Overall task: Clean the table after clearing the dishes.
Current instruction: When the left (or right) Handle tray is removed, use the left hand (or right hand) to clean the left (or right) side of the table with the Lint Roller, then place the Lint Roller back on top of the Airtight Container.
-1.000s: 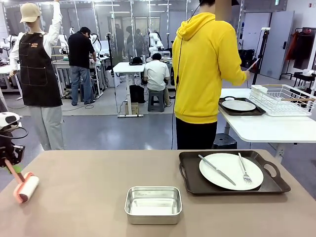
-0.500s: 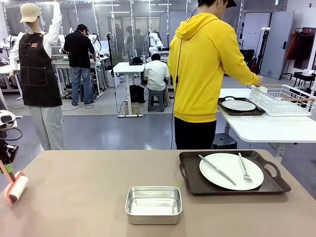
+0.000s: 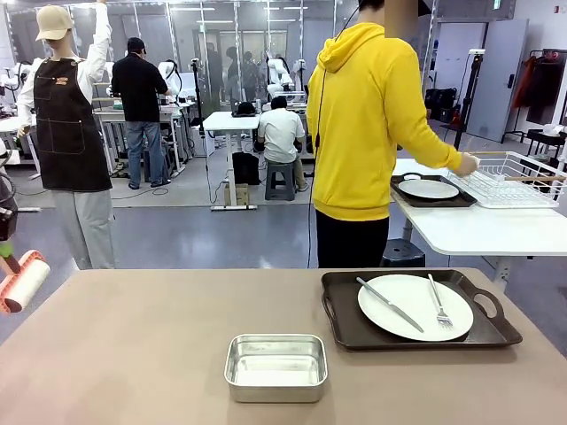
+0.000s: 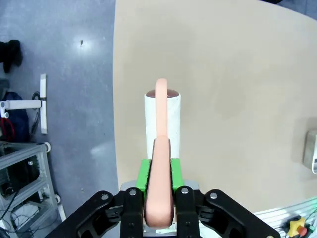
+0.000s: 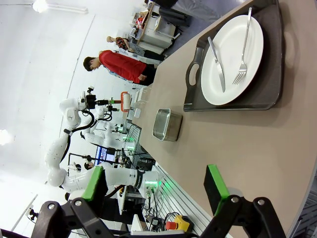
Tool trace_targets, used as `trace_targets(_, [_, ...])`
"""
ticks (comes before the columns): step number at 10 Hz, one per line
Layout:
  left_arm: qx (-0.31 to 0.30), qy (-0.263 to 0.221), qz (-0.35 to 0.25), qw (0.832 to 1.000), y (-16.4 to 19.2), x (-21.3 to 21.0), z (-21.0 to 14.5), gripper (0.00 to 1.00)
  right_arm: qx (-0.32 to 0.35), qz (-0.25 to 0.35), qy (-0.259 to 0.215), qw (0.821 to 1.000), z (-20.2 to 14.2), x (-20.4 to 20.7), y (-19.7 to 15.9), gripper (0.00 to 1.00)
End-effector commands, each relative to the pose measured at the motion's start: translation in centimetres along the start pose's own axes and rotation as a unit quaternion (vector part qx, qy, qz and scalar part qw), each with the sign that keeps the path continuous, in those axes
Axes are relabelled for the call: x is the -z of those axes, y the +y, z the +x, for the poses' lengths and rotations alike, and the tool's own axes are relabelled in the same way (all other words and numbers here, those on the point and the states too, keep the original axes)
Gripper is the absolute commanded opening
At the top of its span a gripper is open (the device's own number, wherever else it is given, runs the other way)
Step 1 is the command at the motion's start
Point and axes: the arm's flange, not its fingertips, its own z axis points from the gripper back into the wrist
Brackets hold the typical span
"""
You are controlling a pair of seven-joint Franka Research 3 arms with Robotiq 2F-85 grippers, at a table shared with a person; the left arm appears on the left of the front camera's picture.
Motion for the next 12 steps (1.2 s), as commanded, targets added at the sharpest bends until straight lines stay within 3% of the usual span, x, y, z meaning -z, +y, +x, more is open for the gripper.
trace_targets(1, [-0.003,0.007,0.002,1.0,0.3,0.8,0.1,0.21,-0.002,0.001,0.002,1.0,-0.3,-0.1,0.3,1.0])
trace_targets(11, [-0.001,0.012,-0.002,1.0,0.1,1.1,0.1,0.21,-0.002,0.001,0.002,1.0,-0.3,-0.1,0.3,1.0])
trace_targets(12, [0.065,-0.027,0.025,0.997,-1.5,-0.8,1.7,0.21,-0.002,0.001,0.002,1.0,-0.3,-0.1,0.3,1.0])
